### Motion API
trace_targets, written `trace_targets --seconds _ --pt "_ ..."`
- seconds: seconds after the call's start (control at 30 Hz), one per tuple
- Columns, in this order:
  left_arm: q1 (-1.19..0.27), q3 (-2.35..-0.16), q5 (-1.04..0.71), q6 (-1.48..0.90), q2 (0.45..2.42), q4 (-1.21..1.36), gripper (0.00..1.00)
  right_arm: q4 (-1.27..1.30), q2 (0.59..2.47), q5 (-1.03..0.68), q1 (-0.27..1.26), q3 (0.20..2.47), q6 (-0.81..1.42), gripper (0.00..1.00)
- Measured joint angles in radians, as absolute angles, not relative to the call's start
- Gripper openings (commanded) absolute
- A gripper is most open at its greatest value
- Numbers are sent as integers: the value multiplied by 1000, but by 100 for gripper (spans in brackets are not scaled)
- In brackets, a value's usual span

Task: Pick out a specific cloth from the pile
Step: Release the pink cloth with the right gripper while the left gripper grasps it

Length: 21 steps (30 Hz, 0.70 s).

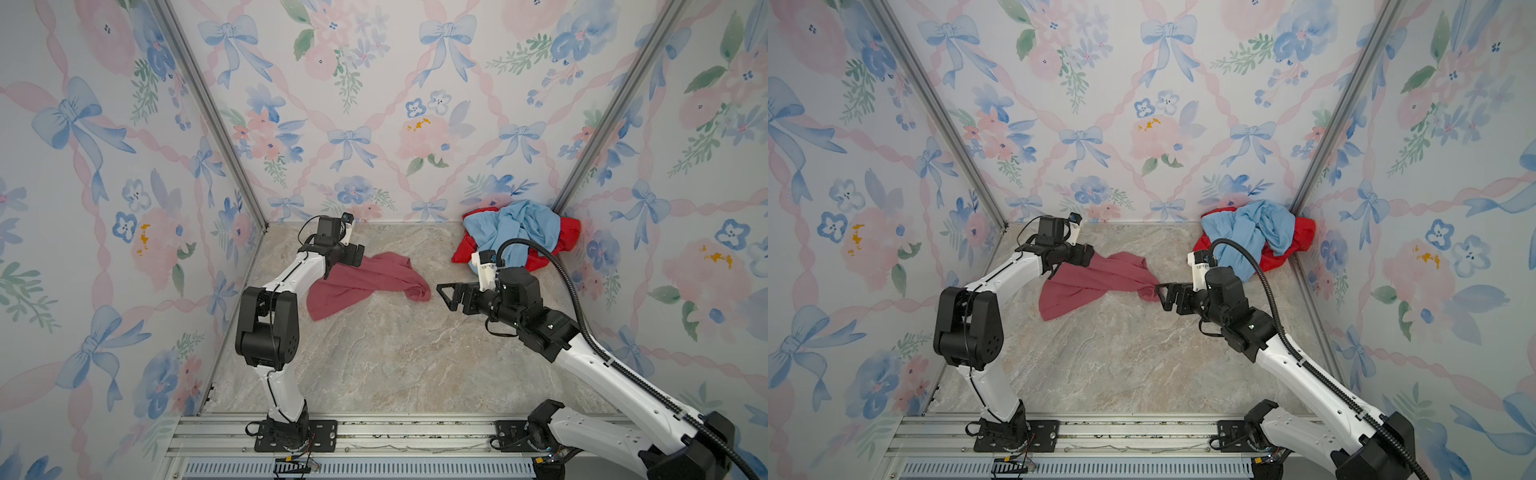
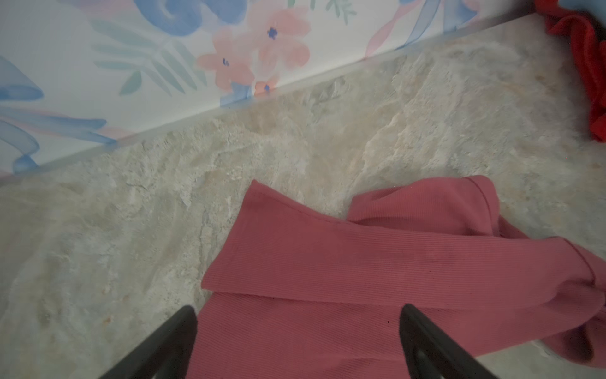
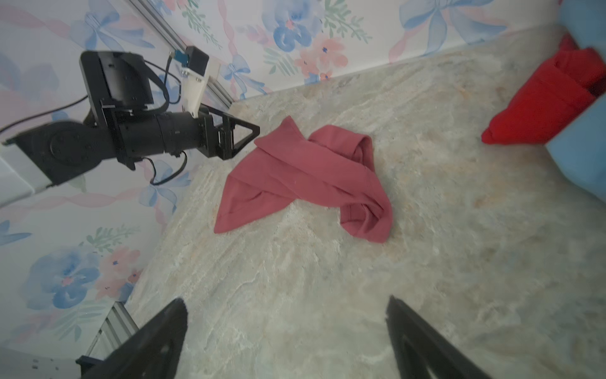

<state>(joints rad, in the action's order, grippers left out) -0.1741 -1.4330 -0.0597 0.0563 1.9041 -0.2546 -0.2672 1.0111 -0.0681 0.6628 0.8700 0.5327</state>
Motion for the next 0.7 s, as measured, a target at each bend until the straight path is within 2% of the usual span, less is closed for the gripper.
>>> trace_targets --seconds 0.17,0.3,0.43,0.53,0.6,0.7 --pt "-190 -1471 -101 -6 2038 -340 94 -377 911 62 813 815 534 97" --pt "-231 -1501 -85 -20 2110 -366 93 -414 828 118 829 747 558 97" --pt "-273 -1534 -17 -20 2147 -366 81 -466 788 156 829 730 568 97" --pt "-289 -1547 3 -24 2158 -365 62 -496 773 178 829 740 568 97" --pt "-290 -1557 4 -28 2167 -363 37 -513 768 189 829 746 568 97" --pt "-289 -1570 3 -34 2178 -353 6 -522 769 197 832 746 568 97"
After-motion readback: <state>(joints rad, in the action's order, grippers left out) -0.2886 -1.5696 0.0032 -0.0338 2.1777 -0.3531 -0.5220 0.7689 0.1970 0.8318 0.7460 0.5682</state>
